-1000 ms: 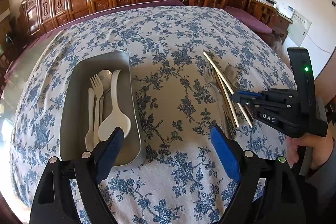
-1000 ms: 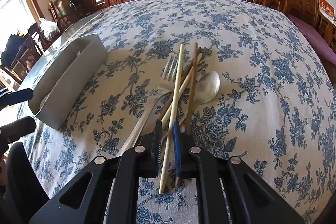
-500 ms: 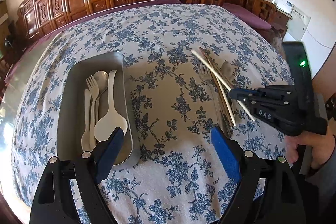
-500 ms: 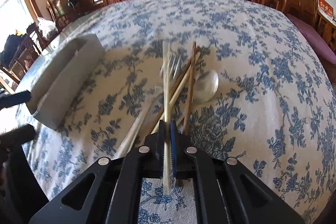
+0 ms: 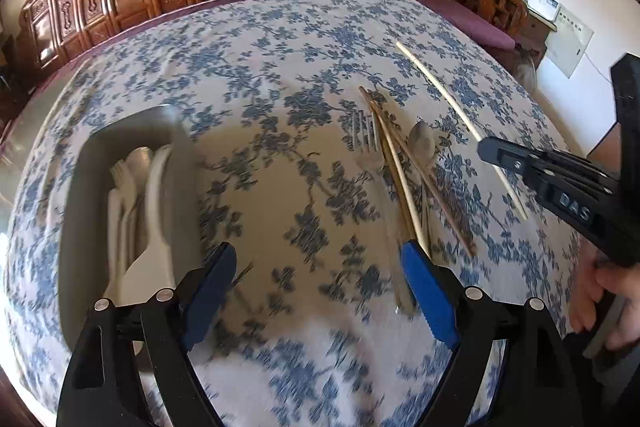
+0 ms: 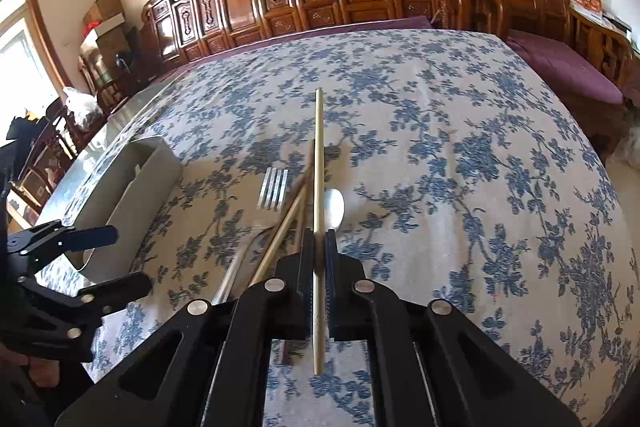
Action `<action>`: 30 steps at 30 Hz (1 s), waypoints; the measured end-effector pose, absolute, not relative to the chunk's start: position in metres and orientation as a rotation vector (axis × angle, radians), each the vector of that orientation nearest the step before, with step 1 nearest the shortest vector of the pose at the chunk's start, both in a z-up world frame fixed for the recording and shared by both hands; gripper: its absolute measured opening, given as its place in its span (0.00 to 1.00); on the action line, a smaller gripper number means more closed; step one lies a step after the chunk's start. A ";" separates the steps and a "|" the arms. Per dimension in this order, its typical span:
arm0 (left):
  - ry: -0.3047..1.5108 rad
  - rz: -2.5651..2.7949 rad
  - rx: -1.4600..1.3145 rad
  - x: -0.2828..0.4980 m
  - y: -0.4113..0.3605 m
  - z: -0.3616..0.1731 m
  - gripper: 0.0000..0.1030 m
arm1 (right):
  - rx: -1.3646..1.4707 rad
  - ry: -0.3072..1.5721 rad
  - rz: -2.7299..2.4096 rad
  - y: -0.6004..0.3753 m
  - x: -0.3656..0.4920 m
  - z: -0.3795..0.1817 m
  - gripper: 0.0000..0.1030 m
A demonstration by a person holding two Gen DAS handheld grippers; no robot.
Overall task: Organize utensils
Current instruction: 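Grasp the metal fork with the left tool while the right tool holds a chopstick raised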
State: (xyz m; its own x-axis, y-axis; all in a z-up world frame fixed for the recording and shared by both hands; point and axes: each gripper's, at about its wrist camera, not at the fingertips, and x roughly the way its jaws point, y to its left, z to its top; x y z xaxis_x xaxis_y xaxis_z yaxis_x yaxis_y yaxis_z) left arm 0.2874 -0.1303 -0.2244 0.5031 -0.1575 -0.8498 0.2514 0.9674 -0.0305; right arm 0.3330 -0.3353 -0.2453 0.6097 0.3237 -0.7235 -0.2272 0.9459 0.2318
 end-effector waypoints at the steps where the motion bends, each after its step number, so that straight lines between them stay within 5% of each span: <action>1: 1.019 -0.249 0.105 0.292 -0.134 -0.227 0.71 | 0.126 0.860 0.315 -0.337 0.333 -0.245 0.06; 10: 1.095 -0.279 0.081 0.330 -0.163 -0.254 0.33 | 0.151 0.852 0.323 -0.342 0.337 -0.246 0.06; 24: 1.129 -0.288 0.057 0.348 -0.183 -0.265 0.26 | 0.141 0.866 0.309 -0.345 0.337 -0.249 0.06; 30: 1.153 -0.270 0.096 0.349 -0.183 -0.265 0.14 | 0.137 0.865 0.310 -0.342 0.337 -0.250 0.06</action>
State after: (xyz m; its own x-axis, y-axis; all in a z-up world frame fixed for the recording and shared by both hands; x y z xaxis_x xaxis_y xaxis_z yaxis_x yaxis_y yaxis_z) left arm 0.3494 -0.1826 -0.2655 0.3771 -0.1612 -0.9120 0.2600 0.9636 -0.0628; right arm 0.3368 -0.3420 -0.2502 0.6070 0.3229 -0.7261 -0.2123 0.9464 0.2433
